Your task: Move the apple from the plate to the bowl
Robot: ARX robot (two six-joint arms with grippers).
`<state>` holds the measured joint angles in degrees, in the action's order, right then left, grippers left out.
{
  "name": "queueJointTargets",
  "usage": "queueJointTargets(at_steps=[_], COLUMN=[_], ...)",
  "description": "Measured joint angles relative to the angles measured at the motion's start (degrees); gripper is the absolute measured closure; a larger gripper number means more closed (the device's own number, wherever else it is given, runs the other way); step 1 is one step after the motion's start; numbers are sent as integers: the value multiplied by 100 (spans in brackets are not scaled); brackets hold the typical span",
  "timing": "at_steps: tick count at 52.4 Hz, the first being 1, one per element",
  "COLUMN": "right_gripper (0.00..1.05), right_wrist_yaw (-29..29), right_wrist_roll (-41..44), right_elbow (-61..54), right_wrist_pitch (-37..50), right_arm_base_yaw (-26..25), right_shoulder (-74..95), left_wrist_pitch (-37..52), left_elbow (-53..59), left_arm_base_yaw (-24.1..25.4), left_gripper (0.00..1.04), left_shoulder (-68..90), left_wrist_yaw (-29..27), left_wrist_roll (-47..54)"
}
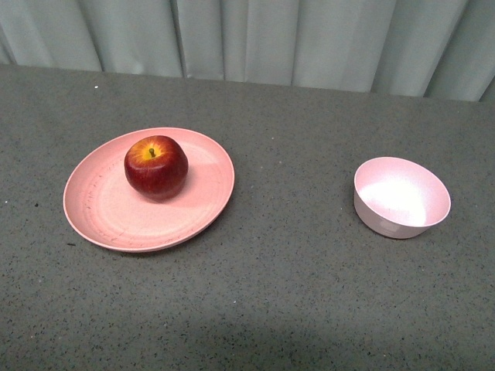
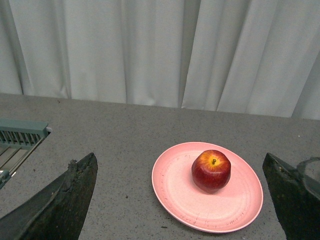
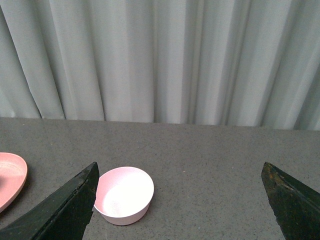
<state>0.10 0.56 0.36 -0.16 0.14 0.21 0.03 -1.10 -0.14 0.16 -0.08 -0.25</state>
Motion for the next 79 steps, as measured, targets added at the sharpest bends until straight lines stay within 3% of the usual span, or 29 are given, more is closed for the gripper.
queueJointTargets(at_steps=[79], right_gripper=[9], right_wrist_yaw=[0], right_wrist_roll=[0], right_elbow=[0], right_wrist_pitch=[0], right_arm_base_yaw=[0], right_shoulder=[0], left_wrist_pitch=[0], left_elbow=[0], left_arm_base_yaw=[0], left_gripper=[7], left_shoulder=[0], left_wrist_yaw=[0], left_wrist_roll=[0])
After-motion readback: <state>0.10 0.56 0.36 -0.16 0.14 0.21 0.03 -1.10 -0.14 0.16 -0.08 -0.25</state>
